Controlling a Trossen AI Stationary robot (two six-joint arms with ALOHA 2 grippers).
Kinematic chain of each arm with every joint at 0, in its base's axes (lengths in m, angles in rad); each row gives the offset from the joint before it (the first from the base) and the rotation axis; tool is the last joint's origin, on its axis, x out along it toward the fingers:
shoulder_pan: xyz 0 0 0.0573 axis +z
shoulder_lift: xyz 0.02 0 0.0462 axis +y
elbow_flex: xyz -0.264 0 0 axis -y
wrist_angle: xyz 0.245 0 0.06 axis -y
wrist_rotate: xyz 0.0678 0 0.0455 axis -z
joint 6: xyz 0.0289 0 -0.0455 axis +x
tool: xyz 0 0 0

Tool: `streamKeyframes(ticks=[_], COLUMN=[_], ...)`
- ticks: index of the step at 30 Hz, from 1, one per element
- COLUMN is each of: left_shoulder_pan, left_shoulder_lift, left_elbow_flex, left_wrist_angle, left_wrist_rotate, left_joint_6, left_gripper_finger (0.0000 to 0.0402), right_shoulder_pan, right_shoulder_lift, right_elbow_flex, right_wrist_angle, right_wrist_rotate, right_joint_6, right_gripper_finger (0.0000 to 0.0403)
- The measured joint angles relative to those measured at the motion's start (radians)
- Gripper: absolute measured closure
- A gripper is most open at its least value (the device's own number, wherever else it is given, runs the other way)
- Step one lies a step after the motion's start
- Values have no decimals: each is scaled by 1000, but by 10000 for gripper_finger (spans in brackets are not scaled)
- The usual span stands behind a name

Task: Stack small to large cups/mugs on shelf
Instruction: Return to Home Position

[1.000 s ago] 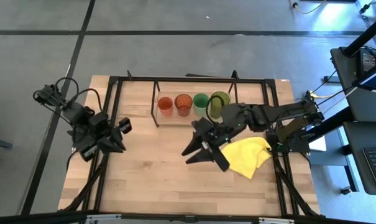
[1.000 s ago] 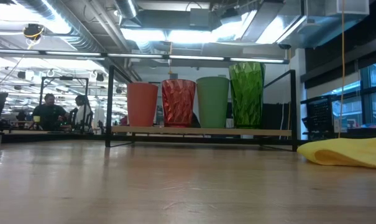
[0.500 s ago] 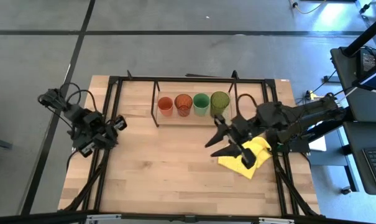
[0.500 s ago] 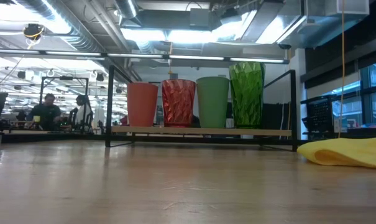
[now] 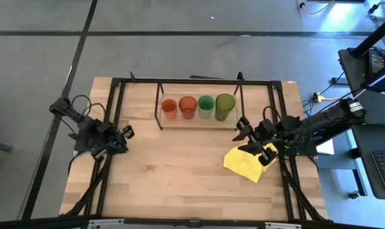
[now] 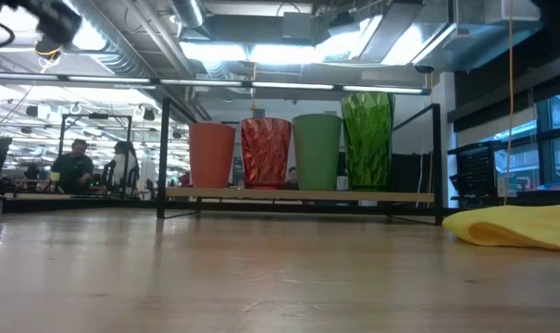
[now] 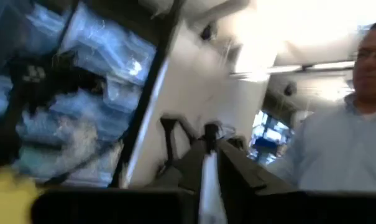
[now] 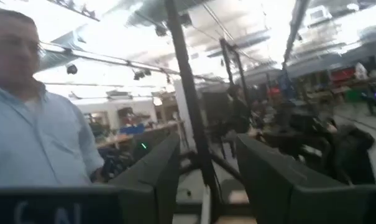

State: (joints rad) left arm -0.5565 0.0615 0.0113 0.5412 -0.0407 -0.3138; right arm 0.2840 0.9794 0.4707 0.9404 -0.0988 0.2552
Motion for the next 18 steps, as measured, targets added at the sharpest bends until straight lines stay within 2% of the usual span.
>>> streamKeyframes(ticks=[4,10,13,18], left_shoulder_pan=[10,59,94,163], left_shoulder_lift=[-41,-56,-53,-5], left_elbow_flex=[-3,-3,-1,0], left_wrist_angle=[-209,-381,-501,-500], left_wrist_rotate=[-59,-175,-218,-207], left_joint_6=[-79,-73,-134,-167], left_gripper_finger=[366,366,366,366], right_shoulder_pan=[1,0,1,1], right_shoulder_lift=[-22,-32,-38,-51], right_elbow_flex=[-146,-346,-444,-461], right_wrist_angle=[103,363,466,419], right_wrist_rotate=[55,81,97,132], right_joint_6=[-3,-52,-25,-70], right_gripper_finger=[245,245,245,245])
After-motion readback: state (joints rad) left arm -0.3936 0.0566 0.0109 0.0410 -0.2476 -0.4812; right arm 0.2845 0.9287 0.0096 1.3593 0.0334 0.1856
